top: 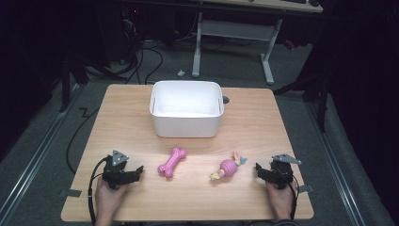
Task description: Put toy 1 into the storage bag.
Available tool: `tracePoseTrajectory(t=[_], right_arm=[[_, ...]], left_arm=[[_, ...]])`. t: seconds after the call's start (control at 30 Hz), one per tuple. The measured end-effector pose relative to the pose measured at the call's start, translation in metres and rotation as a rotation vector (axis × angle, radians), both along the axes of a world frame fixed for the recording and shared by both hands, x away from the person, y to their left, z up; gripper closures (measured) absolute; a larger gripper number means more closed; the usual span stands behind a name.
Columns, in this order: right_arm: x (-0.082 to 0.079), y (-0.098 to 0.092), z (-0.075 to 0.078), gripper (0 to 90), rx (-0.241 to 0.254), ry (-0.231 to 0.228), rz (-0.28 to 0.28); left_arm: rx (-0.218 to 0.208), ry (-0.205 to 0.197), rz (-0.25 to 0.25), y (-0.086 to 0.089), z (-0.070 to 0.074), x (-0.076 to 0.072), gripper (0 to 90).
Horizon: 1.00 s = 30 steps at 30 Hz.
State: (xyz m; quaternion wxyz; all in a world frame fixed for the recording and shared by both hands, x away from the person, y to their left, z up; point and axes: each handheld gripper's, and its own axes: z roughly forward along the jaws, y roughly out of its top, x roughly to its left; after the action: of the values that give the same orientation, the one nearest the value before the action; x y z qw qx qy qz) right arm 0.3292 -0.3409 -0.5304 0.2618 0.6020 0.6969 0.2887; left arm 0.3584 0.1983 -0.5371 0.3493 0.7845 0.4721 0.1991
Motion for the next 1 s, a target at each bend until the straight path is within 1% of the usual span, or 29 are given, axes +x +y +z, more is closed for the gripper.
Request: tracePoseTrajectory(t=[0.37, 1.0], right_arm=[[0.0001, 0.0006, 0.0000, 24.1, -0.001, 0.001, -0.005], [0.0002, 0.0010, 0.0002, 24.1, 0.001, 0.002, -0.002]], left_arm=[[0.000, 0.002, -0.011, -0.0005, -0.0001, 0.0014, 18.6], [0.000, 0.002, -0.011, -0.0002, 0.0001, 0.0008, 19.1]])
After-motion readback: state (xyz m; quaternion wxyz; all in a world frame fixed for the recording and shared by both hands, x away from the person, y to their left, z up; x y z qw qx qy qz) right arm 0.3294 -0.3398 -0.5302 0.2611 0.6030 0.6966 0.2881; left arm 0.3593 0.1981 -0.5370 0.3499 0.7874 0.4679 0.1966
